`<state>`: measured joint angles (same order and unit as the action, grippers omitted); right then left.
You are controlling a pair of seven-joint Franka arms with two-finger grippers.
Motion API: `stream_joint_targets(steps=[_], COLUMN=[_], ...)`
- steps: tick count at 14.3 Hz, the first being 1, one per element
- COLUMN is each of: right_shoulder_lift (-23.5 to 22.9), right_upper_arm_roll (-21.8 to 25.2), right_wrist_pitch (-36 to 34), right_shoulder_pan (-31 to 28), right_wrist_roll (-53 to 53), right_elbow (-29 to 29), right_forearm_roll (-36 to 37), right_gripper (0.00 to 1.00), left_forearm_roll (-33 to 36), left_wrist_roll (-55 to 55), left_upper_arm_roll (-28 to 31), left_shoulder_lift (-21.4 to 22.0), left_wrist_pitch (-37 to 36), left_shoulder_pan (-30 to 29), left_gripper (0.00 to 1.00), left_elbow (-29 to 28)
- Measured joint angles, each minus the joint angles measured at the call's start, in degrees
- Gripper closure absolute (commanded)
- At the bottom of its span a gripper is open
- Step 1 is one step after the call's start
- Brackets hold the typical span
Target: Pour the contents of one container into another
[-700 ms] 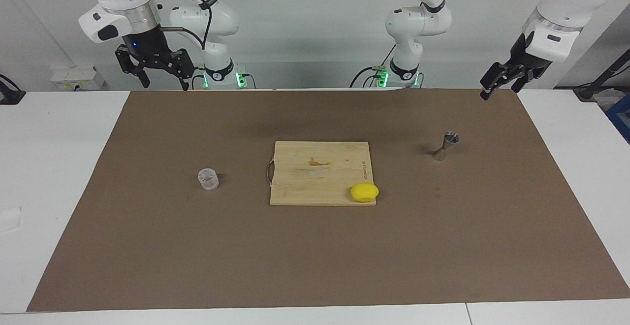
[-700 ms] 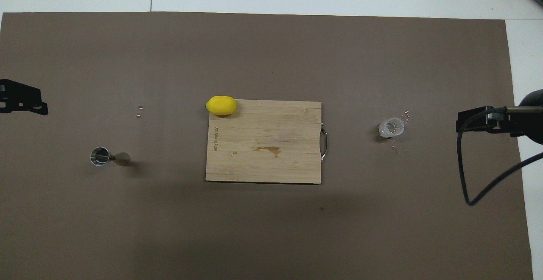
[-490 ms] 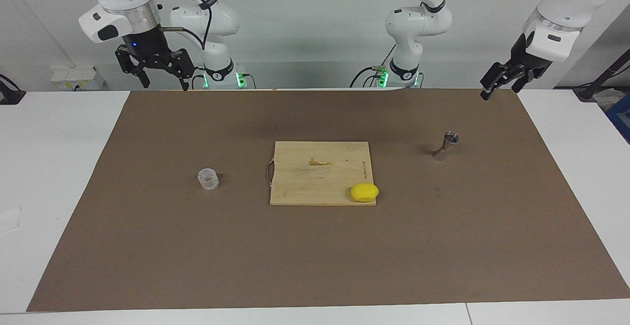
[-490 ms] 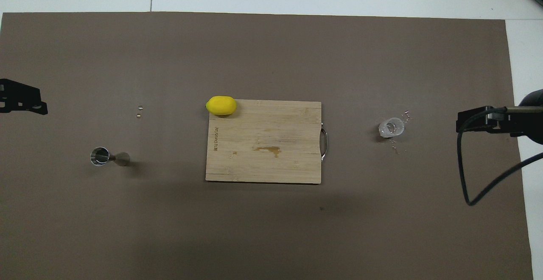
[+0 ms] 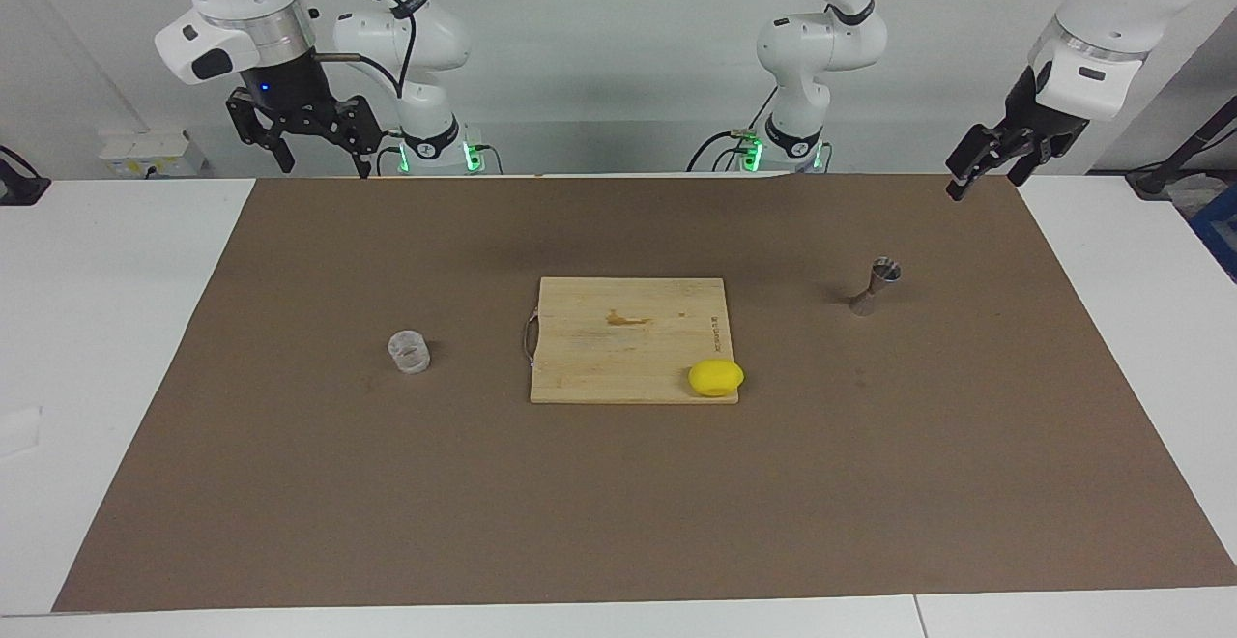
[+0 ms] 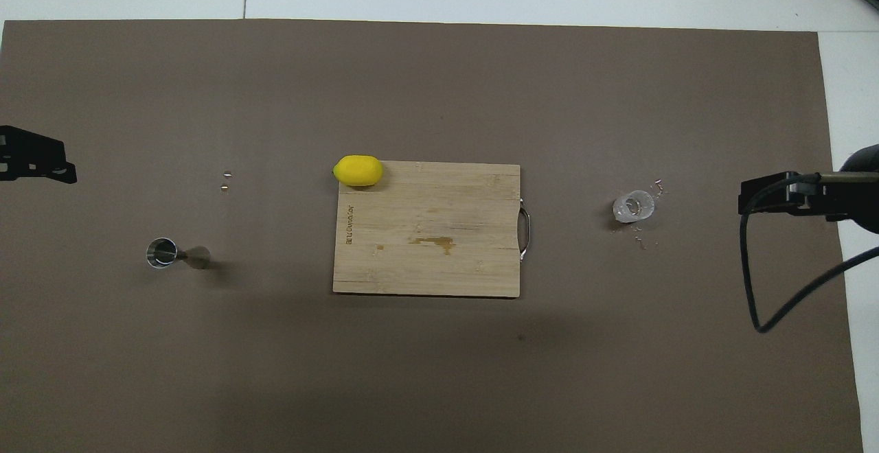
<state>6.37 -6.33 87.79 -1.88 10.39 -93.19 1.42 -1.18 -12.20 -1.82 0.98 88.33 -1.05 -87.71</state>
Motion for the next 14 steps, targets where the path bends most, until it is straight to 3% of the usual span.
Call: stream_joint_targets(steps=[4, 8, 14], right_shoulder_lift=[0.0, 0.0, 0.0], right_upper_arm_roll=[0.0, 0.0, 0.02], right_wrist_pitch=[0.0, 0.0, 0.0], right_shoulder_pan=[0.0, 0.0, 0.0], right_wrist_roll=[0.0, 0.0, 0.0], right_elbow=[0.0, 0.0, 0.0], right_forearm_roll=[0.0, 0.0, 0.0], right_gripper=[0.0, 0.0, 0.0], left_forearm_roll=[0.0, 0.0, 0.0], left_wrist_roll=[0.0, -0.01, -0.42], left_upper_arm_roll=[-0.09, -0.07, -0.32], left_shoulder_lift=[0.03, 0.49, -0.68], left_wrist_pitch=[9.16, 20.76, 30.66], left_shoulder_pan=[0.03, 0.02, 0.8], left_gripper=[0.0, 0.0, 0.0], left_elbow=[-3.4, -10.95, -18.26])
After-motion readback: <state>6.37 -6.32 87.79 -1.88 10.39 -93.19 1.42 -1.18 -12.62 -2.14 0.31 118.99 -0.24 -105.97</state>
